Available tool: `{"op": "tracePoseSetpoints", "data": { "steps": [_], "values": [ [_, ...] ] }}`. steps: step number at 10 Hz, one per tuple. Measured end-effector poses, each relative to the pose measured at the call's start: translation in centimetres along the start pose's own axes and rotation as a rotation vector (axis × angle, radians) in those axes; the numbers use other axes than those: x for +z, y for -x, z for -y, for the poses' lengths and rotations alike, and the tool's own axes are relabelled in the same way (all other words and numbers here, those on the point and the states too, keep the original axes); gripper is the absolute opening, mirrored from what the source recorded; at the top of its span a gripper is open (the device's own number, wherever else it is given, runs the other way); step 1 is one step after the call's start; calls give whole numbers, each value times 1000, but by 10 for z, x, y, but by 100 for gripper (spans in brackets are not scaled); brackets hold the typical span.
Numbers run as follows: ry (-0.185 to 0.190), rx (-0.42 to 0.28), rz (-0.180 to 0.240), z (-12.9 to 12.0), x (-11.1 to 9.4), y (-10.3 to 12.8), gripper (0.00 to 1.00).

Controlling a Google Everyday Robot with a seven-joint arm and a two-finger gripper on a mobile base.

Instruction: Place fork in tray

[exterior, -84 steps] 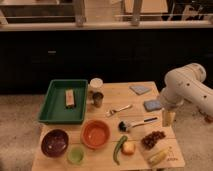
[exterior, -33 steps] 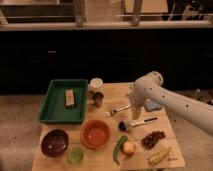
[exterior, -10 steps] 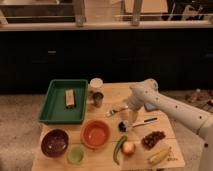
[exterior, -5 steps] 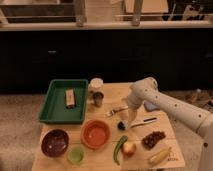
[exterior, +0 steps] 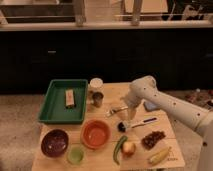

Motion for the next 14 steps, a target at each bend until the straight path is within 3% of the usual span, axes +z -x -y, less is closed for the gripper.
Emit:
{"op": "tracePoseSetpoints", "data": {
  "steps": [10, 14],
  "values": [
    [54, -57, 17, 17, 27, 32, 80],
    [62, -65, 19, 22, 28, 38, 80]
  ]
}}
